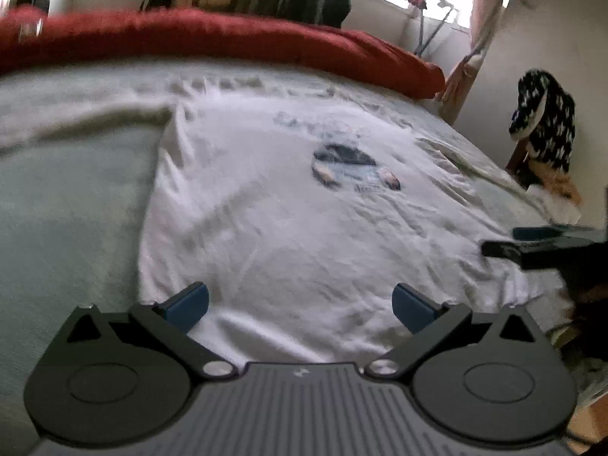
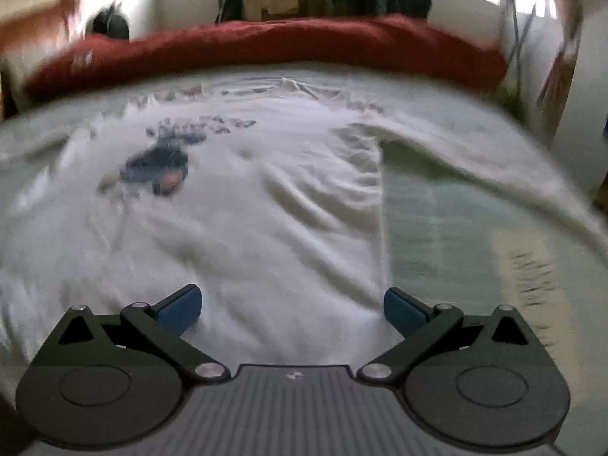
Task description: Fold clothes
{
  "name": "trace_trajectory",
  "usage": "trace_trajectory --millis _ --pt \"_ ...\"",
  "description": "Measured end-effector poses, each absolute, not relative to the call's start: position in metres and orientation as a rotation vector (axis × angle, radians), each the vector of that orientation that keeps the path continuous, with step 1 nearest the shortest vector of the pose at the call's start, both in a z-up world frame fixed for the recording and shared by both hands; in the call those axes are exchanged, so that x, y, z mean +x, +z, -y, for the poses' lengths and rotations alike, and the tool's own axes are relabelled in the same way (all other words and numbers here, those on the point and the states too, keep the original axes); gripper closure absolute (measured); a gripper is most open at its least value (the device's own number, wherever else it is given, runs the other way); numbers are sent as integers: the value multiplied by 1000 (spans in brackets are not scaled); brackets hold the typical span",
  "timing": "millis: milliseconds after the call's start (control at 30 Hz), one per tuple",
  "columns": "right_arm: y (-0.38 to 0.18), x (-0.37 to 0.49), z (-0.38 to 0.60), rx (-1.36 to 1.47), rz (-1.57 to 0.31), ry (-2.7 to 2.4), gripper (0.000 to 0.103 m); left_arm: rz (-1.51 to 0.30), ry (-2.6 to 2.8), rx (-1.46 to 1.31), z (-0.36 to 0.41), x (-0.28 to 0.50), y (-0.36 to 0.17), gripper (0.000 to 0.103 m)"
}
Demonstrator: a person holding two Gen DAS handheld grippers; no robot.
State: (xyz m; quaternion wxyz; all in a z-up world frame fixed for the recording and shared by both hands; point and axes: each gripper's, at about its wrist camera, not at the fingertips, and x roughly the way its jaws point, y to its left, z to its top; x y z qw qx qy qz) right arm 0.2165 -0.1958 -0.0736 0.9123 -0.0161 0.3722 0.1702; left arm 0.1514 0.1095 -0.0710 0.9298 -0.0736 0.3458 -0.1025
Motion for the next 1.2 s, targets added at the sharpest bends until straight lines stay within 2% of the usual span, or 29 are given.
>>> trace_trajectory --millis 167,400,733,967,1200 --pt "-71 183 175 -85 -755 396 0 -697 -262 -107 -92 152 -66 1" --pt "-90 170 161 -137 -766 362 0 -739 -232 -86 -92 130 -92 1" --pt "-94 172 161 -134 -766 352 0 -684 -216 -95 -111 122 -65 1" --pt "-94 170 162 -132 -757 352 0 -738 -203 -165 -128 126 -91 1" --pt "-96 169 161 -124 -740 340 0 -700 -226 -150 -129 111 -68 1"
